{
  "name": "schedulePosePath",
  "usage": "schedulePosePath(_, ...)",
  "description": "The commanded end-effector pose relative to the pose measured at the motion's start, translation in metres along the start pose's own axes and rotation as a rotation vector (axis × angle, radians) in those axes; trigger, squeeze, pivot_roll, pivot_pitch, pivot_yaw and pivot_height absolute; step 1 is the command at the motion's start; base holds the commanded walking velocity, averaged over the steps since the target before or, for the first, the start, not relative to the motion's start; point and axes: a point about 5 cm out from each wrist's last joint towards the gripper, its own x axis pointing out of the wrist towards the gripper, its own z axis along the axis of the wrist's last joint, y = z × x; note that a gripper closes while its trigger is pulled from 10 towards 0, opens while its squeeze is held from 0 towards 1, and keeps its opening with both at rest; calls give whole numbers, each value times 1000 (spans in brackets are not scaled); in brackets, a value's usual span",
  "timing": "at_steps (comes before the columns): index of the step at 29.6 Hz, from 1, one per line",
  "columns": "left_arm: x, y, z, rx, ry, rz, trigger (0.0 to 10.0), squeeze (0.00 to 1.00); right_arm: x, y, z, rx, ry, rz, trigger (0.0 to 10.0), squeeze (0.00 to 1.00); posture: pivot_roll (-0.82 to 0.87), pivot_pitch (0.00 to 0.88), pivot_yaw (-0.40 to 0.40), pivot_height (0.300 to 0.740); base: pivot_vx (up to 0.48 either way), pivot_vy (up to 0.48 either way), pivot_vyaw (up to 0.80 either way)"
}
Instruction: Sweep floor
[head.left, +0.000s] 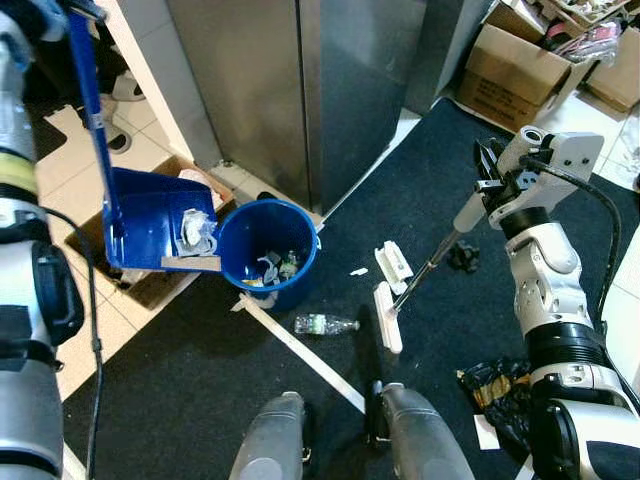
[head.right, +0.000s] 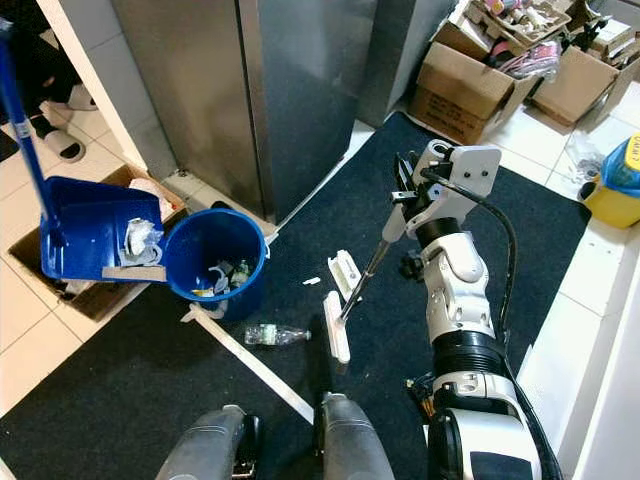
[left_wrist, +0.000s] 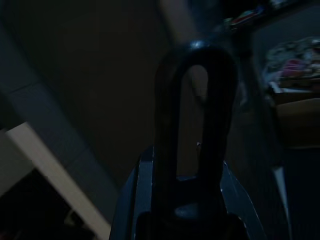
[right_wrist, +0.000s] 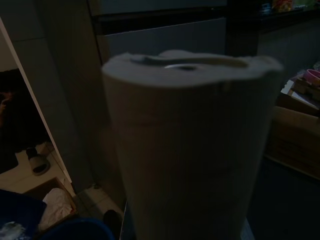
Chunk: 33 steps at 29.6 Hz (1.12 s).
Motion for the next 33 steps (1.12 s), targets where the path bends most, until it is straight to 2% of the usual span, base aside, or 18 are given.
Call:
schedulePosePath(1, 11, -10, 11, 40, -48, -58, 10000, 0, -1, -3, 7, 6, -37, -16, 10000, 0, 2, 75, 48, 740, 0, 0, 0)
schedulePosePath(7, 20, -28, 10, 43, -65, -143, 10000, 0, -2, -2, 7, 8, -39, -20, 10000, 0, 0, 75, 52, 740, 0, 0, 0)
schedulePosePath(9, 27, -44, 12, 68, -92, -211, 10000, 0, -2, -2, 7, 10, -41, -23, 10000, 0, -1, 74, 56, 740, 0, 0, 0)
schedulePosePath(12, 29, -47, 14, 75, -101, -220, 10000, 0, -2, -2, 7, 10, -42, -24, 10000, 0, -3, 74, 58, 740, 0, 0, 0)
schedulePosePath(14, 31, -54, 17, 110, -121, -259, 10000, 0, -2, -2, 7, 11, -43, -26, 10000, 0, -3, 74, 59, 740, 0, 0, 0)
schedulePosePath(19, 35, -66, 27, 177, -161, -359, 10000, 0, -3, -3, 8, 11, -46, -31, 10000, 0, -3, 74, 59, 740, 0, 0, 0)
schedulePosePath(24, 35, -72, 31, 182, -183, -409, 10000, 0, -4, -3, 7, 13, -45, -34, 10000, 0, 1, 72, 64, 740, 0, 0, 0)
schedulePosePath(30, 35, -91, 41, 200, -252, -523, 10000, 0, -3, -1, 6, 18, -43, -31, 10000, 0, 5, 73, 63, 740, 0, 0, 0)
schedulePosePath(33, 34, -100, 49, 257, -293, -593, 10000, 0, -3, -1, 6, 17, -43, -31, 10000, 0, 5, 73, 62, 740, 0, 0, 0)
